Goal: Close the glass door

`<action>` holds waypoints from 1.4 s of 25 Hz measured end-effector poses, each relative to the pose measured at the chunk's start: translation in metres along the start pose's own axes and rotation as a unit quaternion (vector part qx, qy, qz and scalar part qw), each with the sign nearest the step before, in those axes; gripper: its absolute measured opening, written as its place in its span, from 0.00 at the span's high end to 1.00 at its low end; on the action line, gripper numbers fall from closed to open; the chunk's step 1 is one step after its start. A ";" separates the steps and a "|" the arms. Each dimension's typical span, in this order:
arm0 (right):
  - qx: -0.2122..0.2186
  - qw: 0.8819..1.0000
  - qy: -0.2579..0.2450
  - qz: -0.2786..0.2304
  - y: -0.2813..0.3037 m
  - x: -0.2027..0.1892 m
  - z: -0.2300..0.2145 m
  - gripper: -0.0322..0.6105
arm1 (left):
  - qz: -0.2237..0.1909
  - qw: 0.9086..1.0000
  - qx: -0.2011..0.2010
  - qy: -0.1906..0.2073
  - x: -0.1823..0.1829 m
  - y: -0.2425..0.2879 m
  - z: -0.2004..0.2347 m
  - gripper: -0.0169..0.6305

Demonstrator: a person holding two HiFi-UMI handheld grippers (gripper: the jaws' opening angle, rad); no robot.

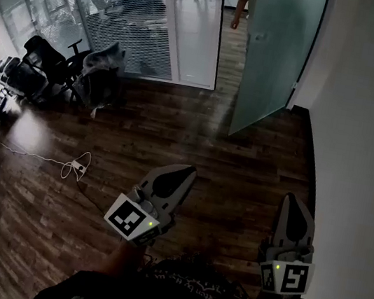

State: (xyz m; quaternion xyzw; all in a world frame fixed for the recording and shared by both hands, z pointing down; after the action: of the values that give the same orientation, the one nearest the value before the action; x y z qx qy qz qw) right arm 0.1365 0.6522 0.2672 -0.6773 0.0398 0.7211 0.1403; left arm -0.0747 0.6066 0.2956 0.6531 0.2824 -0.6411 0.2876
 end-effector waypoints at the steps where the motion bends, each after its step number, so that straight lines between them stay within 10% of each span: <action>1: 0.001 1.000 0.000 -0.001 0.000 0.000 0.000 0.95 | -0.002 1.000 0.000 -0.001 0.000 0.000 0.000 0.97; 15: 0.001 1.000 -0.004 -0.010 0.021 -0.002 -0.013 0.95 | -0.010 0.999 0.005 0.053 0.008 0.036 0.017 0.97; 35: 0.009 1.000 0.004 -0.004 0.044 -0.009 -0.037 0.95 | -0.006 0.998 0.058 0.015 -0.004 0.046 0.023 0.97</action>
State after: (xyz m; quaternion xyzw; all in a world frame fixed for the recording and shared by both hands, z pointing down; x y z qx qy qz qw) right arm 0.1617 0.5994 0.2673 -0.6788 0.0441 0.7178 0.1487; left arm -0.0563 0.5588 0.2996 0.6766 0.2533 -0.6480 0.2412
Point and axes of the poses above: the fingertips, and each gripper's own axes: y forward along the fingers, z to its left, x out of its top, the point moved 2 cm from there along -y, backward along the fingers, and after that the axes turned 6 degrees about z, right-handed, at the moved point
